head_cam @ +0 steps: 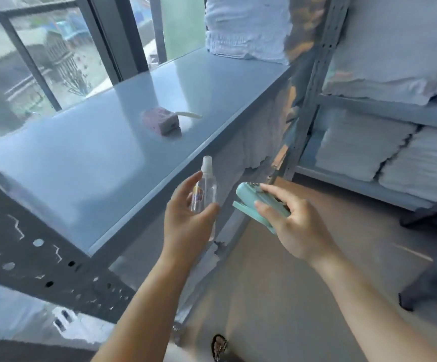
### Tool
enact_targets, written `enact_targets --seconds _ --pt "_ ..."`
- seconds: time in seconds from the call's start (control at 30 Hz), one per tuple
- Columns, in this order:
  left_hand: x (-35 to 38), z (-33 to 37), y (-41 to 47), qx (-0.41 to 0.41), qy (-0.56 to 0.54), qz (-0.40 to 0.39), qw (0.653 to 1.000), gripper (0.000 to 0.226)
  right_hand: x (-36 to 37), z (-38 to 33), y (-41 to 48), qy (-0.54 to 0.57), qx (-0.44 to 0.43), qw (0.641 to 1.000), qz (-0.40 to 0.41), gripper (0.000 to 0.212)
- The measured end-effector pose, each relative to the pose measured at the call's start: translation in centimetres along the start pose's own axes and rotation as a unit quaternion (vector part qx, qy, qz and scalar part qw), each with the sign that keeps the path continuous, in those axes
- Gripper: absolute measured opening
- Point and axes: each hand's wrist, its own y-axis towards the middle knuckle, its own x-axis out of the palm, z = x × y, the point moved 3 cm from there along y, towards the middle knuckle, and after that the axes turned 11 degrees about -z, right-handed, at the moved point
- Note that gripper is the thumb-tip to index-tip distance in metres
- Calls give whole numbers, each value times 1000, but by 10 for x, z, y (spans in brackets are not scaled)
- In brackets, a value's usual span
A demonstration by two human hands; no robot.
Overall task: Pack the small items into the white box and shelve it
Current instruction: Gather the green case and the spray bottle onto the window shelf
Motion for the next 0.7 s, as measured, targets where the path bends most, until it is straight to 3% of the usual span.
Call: enact_targets --seconds 0.3,0.57,0.7 --pt "-16 11 112 3 6 58 998 56 -20 -13 145 13 -44 998 -40 42" --pt "-34 -8 187 -49 24 215 975 54 -8 -9 277 -21 -61 987 -148 34" --pt "-45 -24 218 -88 80 295 948 57 6 1 339 -117 -83 972 -184 39"
